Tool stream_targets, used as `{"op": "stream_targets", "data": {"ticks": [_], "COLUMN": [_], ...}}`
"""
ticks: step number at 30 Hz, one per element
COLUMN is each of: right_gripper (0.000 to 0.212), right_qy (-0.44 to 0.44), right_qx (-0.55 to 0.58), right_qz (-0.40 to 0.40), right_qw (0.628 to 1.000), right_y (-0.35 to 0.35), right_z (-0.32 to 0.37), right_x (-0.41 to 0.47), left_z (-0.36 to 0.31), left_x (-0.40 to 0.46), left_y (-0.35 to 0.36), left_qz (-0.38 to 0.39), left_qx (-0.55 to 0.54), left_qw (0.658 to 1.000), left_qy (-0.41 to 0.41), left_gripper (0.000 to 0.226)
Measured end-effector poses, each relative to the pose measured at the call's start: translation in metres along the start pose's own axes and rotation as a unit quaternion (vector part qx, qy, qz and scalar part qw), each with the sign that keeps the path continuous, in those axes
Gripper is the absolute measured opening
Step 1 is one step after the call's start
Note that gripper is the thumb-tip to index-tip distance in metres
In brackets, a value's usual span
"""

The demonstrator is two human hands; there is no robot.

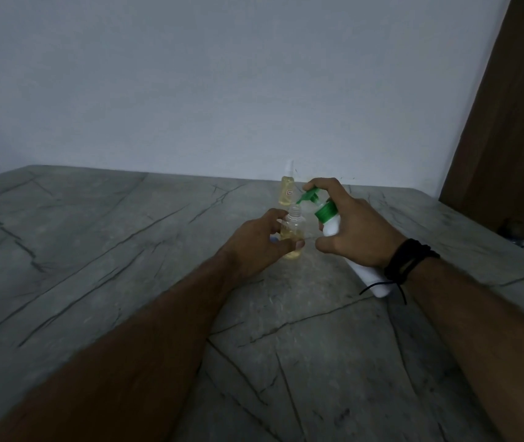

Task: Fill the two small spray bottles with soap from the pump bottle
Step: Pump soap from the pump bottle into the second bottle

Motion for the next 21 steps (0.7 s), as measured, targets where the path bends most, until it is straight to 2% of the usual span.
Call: {"op": "stream_targets", "data": {"ticks": [4, 21], "right_gripper": [0.074, 0.079], "right_qy": [0.0, -0.002], "right_qx": [-0.001, -0.002], "right_qz": [0.002, 0.0], "right_qw": [1.0, 1.0], "right_y": [0.0003, 0.0006], "right_z": [-0.0008, 0.0003], "right_x": [0.0008, 0.0001], "left_z": [0.0009, -0.0013], "left_x": [-0.0008, -0.0019], "left_y": [-0.0006, -0.0015], "left_qz": [-0.003, 0.001], "left_qx": [0.003, 0.005], "left_qw": [1.0, 1.0], "left_qy": [0.002, 0.001], "left_gripper": [0.069, 0.068]}}
Point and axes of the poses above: each hand's wrist, its own x-axis towards the middle knuckle, its own y-axis out of the palm, z = x × y, the point moved 5 cm from there along x, towards the middle knuckle, and after that the axes turned 8 degrees about x, right-handed, at the moved point
